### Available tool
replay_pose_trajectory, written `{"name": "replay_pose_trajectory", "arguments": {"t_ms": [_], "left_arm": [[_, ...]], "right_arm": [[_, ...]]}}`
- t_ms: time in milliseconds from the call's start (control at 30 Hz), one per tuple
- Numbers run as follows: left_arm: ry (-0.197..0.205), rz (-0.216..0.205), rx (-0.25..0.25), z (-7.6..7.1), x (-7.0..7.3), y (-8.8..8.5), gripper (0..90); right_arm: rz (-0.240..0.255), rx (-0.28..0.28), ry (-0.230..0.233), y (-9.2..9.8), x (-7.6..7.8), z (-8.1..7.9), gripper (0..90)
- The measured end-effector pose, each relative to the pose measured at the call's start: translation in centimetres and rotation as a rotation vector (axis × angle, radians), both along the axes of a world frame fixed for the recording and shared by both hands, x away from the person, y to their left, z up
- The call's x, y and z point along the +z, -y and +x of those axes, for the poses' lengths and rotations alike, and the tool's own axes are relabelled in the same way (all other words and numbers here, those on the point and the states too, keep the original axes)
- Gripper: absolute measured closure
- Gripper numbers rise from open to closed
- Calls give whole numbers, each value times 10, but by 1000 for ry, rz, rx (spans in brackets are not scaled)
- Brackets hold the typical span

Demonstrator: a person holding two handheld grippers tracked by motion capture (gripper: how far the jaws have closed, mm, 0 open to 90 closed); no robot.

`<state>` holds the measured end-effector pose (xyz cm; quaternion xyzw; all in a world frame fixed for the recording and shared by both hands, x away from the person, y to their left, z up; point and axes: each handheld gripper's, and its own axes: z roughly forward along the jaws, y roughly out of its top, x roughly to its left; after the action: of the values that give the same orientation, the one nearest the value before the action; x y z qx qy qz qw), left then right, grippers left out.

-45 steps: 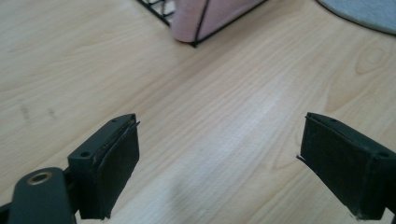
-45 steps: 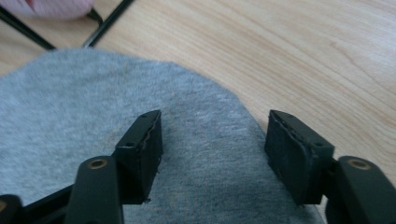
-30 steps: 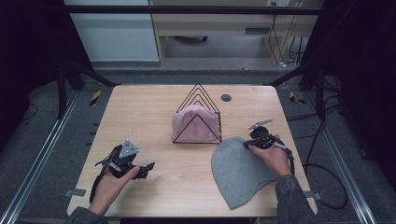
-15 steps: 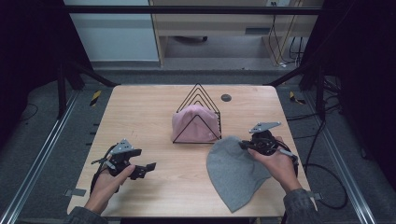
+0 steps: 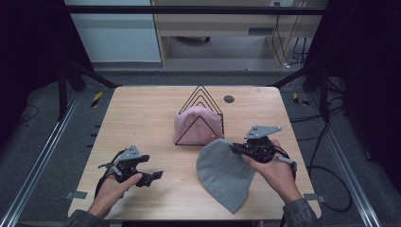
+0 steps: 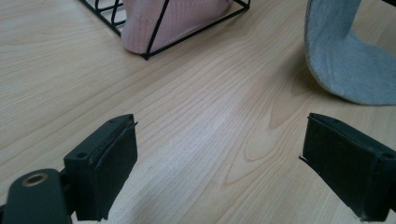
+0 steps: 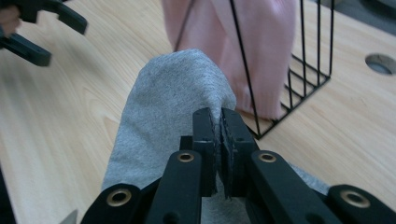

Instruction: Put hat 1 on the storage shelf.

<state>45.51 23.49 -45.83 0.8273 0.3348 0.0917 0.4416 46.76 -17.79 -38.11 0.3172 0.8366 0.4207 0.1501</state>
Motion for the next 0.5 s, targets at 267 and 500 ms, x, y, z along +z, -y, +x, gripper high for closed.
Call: {"name": "replay_pose_trajectory", "arguments": {"t_ms": [267, 500], "left_arm": [[28, -6, -35, -5, 2, 3, 106], [53, -15, -65, 7, 13, 11, 124]], "right_arm": [[38, 48, 54, -14, 25, -9, 860], [64, 72, 92, -22, 42, -11, 860]]}}
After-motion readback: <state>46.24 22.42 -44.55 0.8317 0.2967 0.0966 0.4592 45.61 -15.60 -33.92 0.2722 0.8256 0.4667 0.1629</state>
